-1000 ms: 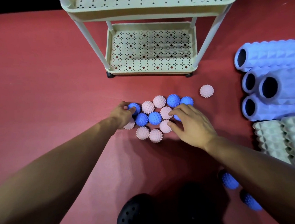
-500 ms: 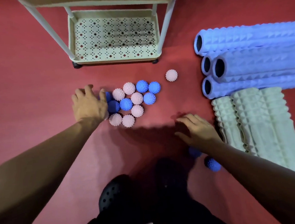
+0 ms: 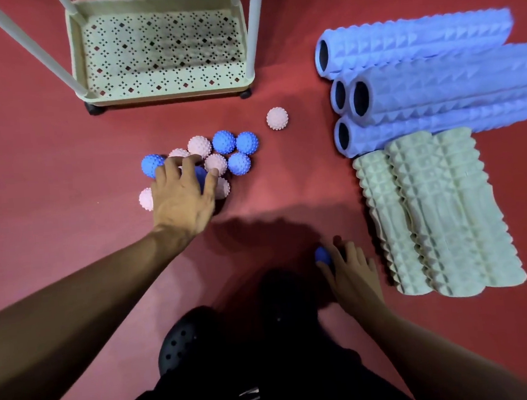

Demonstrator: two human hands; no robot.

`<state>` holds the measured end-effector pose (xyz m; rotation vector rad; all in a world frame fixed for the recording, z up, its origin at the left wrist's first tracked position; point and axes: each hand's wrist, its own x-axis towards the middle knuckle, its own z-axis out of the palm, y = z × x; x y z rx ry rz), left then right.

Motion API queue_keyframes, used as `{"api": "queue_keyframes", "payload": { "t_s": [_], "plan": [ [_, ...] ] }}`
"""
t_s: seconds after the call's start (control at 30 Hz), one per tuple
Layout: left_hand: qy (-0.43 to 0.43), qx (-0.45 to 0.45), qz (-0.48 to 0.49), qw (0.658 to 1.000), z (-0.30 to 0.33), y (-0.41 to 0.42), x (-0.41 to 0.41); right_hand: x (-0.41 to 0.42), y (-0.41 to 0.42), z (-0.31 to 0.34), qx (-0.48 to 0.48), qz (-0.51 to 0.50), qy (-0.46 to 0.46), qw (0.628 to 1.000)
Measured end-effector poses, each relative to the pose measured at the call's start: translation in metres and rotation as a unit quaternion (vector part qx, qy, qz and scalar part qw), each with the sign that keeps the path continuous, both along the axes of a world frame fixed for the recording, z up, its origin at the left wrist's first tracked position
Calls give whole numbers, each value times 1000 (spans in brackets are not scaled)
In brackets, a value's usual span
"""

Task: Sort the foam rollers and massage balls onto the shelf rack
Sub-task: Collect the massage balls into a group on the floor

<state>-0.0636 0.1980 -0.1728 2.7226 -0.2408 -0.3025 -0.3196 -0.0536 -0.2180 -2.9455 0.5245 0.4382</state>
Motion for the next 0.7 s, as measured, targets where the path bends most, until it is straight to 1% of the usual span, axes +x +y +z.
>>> {"api": "queue_keyframes", "payload": {
  "t_s": [0.13, 0.23, 0.33, 0.43, 0.5, 0.53, 0.6, 0.63, 0.7],
  "plan": [
    [26, 7, 12, 1000, -1, 2, 2, 4, 8, -4, -12, -1, -12, 1000],
    [46, -11, 13, 999, -4, 6, -2, -9, 9, -4, 21, -38, -22, 999],
    [44, -17, 0, 999, -8, 9, -5, -12, 10, -5, 46, -51, -20, 997],
    [45, -17, -2, 999, -9, 7, -5, 10, 13, 0, 93, -78, -40, 992],
    [31, -31, -1, 999, -6, 4, -5, 36, 21, 7, 162, -115, -78, 977],
    [19, -47, -4, 999, -3, 2, -5, 52, 28, 11, 209, -147, -108, 961],
    [22, -104, 1, 994, 4, -1, -9, 90, 47, 15, 291, -242, -173, 909],
    [51, -138, 17, 989, 6, -4, -15, 111, 57, 15, 323, -304, -196, 875],
    [153, -174, 51, 972, 8, -10, -29, 148, 76, 11, 392, -420, -222, 788]
  ]
}}
